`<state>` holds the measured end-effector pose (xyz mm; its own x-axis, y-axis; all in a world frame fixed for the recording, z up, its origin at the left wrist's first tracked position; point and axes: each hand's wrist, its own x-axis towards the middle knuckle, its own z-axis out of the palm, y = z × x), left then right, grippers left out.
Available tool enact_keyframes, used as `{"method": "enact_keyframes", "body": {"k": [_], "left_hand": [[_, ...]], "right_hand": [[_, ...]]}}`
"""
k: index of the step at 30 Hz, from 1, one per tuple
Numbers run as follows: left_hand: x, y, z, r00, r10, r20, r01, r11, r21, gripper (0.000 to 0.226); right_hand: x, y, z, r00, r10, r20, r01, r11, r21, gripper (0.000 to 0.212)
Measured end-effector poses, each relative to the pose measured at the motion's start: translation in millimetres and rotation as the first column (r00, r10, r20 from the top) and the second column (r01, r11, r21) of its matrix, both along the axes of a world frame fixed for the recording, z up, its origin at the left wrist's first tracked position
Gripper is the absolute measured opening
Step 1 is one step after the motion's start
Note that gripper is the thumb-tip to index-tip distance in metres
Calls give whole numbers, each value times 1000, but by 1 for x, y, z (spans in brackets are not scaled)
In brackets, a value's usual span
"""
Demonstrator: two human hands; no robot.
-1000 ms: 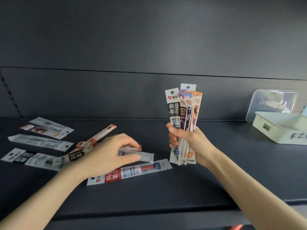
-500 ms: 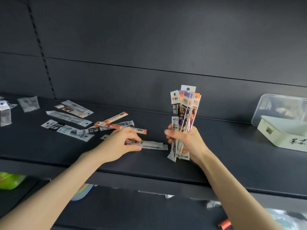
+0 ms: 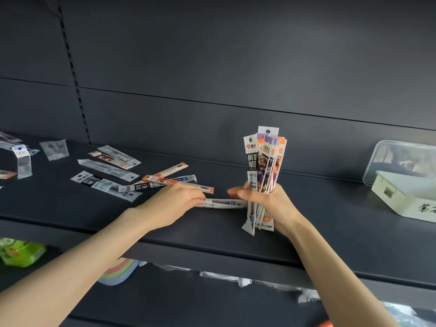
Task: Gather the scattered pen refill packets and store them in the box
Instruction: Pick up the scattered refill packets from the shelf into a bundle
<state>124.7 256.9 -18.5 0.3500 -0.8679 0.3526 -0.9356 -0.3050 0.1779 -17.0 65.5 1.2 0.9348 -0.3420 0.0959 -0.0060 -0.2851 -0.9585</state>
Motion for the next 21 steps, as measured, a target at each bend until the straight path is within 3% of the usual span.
{"method": "enact_keyframes", "body": {"k": [5, 8, 10, 12, 13, 15, 17, 19, 21], "left_hand": [[4, -6, 18, 950, -44, 309, 39, 999, 21, 52], [8, -6, 36, 899, -98, 428, 119, 993, -22, 45], [11, -7, 38, 883, -67, 464, 138, 983, -120, 38], [16, -7, 34, 905, 65, 421, 81, 944, -320, 31], [18, -8, 33, 921, 175, 347, 0, 892, -452, 35], [17, -10, 37, 952, 303, -34, -254, 727, -638, 72], [16, -10, 47, 842, 112, -527, -467, 642, -609, 87], [27, -12, 54, 634, -200, -747, -471, 667, -578, 57], [44, -11, 57, 565, -309, -765, -428, 683, -592, 35]], "right_hand": [[0, 6, 10, 996, 45, -71, -51, 995, -83, 16], [7, 14, 19, 992, 81, -92, -96, 981, -167, 18], [14, 19, 25, 995, 83, -63, -94, 977, -189, 21], [24, 21, 28, 999, 39, -19, -41, 988, -147, 25], [29, 22, 28, 1000, 1, 1, 0, 994, -107, 27], [40, 24, 27, 995, -82, 51, 84, 996, -37, 29], [54, 29, 25, 987, -137, 89, 136, 991, 11, 27], [69, 36, 24, 984, -154, 93, 153, 988, 22, 26], [84, 41, 24, 990, -124, 74, 123, 992, 18, 23]]}}
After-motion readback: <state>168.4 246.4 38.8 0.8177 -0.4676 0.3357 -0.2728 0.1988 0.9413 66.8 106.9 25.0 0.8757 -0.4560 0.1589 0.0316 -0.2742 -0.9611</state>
